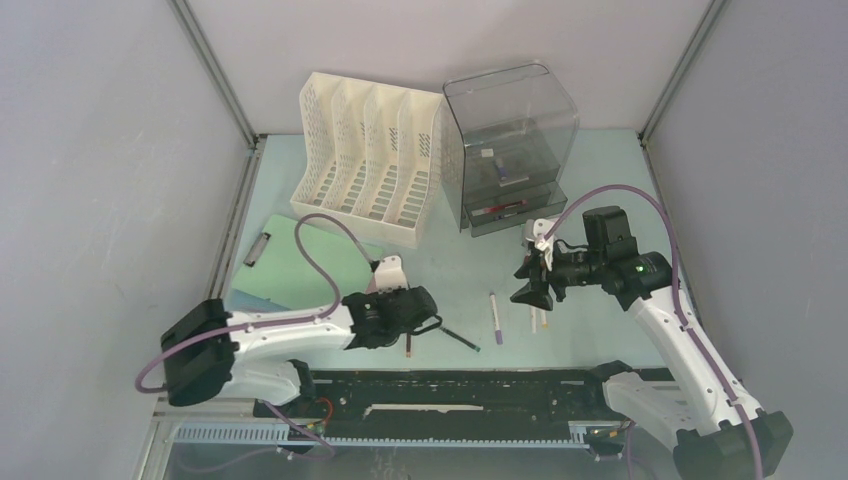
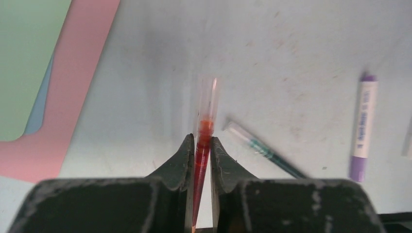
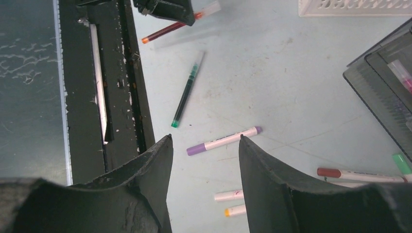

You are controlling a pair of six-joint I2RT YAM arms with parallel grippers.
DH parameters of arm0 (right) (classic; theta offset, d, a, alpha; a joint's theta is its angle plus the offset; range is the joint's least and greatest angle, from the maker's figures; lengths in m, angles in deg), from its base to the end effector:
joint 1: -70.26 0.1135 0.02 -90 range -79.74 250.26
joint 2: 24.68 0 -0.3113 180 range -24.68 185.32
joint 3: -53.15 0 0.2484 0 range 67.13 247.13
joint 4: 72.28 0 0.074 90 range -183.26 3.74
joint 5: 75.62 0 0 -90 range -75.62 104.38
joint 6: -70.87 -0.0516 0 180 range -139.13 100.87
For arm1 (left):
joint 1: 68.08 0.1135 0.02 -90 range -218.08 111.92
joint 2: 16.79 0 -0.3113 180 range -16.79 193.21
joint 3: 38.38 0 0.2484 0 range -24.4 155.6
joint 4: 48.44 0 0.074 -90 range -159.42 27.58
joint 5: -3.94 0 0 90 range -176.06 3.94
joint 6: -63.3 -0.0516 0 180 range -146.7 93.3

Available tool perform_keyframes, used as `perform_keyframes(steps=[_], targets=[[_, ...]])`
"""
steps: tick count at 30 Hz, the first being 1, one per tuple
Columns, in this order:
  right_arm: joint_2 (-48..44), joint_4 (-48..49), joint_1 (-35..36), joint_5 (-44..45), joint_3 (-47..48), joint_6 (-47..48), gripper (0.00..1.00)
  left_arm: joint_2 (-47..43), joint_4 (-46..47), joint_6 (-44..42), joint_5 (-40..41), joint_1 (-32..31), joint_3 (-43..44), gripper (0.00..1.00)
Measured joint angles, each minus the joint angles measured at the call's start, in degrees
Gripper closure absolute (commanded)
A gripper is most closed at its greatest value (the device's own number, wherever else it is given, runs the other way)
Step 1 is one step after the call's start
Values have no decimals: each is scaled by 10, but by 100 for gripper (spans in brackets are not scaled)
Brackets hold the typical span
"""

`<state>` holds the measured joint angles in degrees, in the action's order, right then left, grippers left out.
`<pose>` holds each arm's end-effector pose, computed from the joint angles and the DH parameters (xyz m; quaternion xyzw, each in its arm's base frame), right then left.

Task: Organize the desk
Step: Pick up the stationery from the center of the board.

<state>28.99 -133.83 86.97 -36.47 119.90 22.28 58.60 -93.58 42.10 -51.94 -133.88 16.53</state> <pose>0.1304 0.0809 0.3407 -0.5432 0.6642 0.3237 0.3987 0.1175 -0.1910 0.2215 -0.0864 0.9325 -0.0756 0.3424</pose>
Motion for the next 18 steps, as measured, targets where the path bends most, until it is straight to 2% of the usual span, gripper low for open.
perform_keyframes(steps=[4,10,18], targets=[[1,-3,-3,-27,0,0,40,-66,81,-44,7,10,-33,100],[1,-6,-9,-69,0,-5,40,-159,250,-136,17,23,-80,100],[-2,-6,-31,-137,0,-23,40,-164,493,-244,-14,41,-86,100]])
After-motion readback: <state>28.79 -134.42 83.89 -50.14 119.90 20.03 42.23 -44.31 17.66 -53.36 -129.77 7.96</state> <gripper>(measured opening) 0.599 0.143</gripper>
